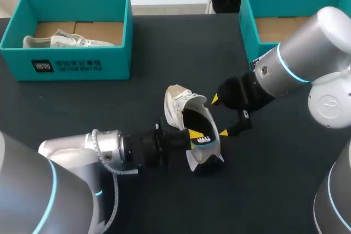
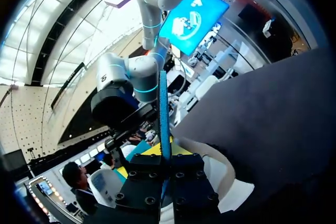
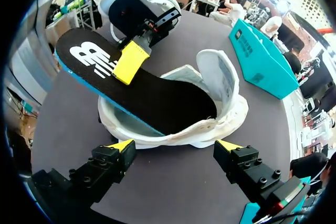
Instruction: Take the shoe out of the shoebox, open the shoe tongue, remove and reinsert the insole, then place the shoe into the shoebox
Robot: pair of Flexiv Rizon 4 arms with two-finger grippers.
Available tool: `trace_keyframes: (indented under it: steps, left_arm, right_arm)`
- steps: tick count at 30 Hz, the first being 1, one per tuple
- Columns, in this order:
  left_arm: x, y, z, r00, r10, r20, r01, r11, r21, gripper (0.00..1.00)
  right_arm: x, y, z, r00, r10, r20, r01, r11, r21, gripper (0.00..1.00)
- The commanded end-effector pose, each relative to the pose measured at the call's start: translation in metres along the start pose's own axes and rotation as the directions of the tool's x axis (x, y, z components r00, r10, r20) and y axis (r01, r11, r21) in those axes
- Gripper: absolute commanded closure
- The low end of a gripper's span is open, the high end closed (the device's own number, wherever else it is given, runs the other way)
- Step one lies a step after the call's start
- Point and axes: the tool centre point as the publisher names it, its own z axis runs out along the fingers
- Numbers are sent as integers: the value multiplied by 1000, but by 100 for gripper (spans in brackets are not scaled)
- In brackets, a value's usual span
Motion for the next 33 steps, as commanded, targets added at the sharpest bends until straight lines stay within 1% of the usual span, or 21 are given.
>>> trace_keyframes:
  steps: [1, 9, 12, 16, 18, 20, 21, 22, 25, 31, 33]
  left_arm:
    - [-1, 16, 13, 1000, 11, -7, -11, 1000, -3, 100]
    - [-10, 40, 0, 999, 36, 2, -36, 997, -71, 100]
    - [-12, 42, -4, 999, 35, 10, -34, 996, -83, 100]
    - [-15, 38, -7, 999, 33, 19, -32, 996, -83, 100]
    - [-16, 33, -7, 999, 35, 24, -33, 997, -74, 93]
    - [-18, 27, -7, 999, 40, 28, -38, 997, -60, 82]
    - [-19, 23, -7, 999, 41, 28, -40, 998, -56, 78]
    - [-20, 21, -6, 998, 50, 28, -49, 998, -47, 76]
    - [-24, 15, -4, 998, 65, 26, -64, 997, -34, 75]
    - [-25, 0, 0, 996, 82, 32, -82, 997, 4, 78]
    - [-24, -3, 2, 996, 83, 31, -83, 996, 11, 83]
  right_arm:
    - [0, 1, 1, 1000, 0, 2, 0, 1000, 1, 0]
    - [0, 1, 1, 1000, 0, 2, 0, 1000, 1, 0]
    - [0, 1, 1, 1000, 0, 2, 0, 1000, 1, 0]
    - [0, 1, 1, 1000, 0, 2, 0, 1000, 1, 0]
    - [0, 1, 1, 1000, 0, 2, 0, 1000, 1, 0]
    - [0, 1, 1, 1000, 0, 2, 0, 1000, 1, 0]
    - [0, 1, 1, 1000, 0, 2, 0, 1000, 1, 0]
    - [0, 1, 1, 1000, 0, 2, 0, 1000, 1, 0]
    - [0, 1, 1, 1000, 0, 2, 0, 1000, 1, 0]
    - [0, 1, 1, 1000, 0, 2, 0, 1000, 1, 0]
    - [0, 1, 1, 1000, 0, 2, 0, 1000, 1, 0]
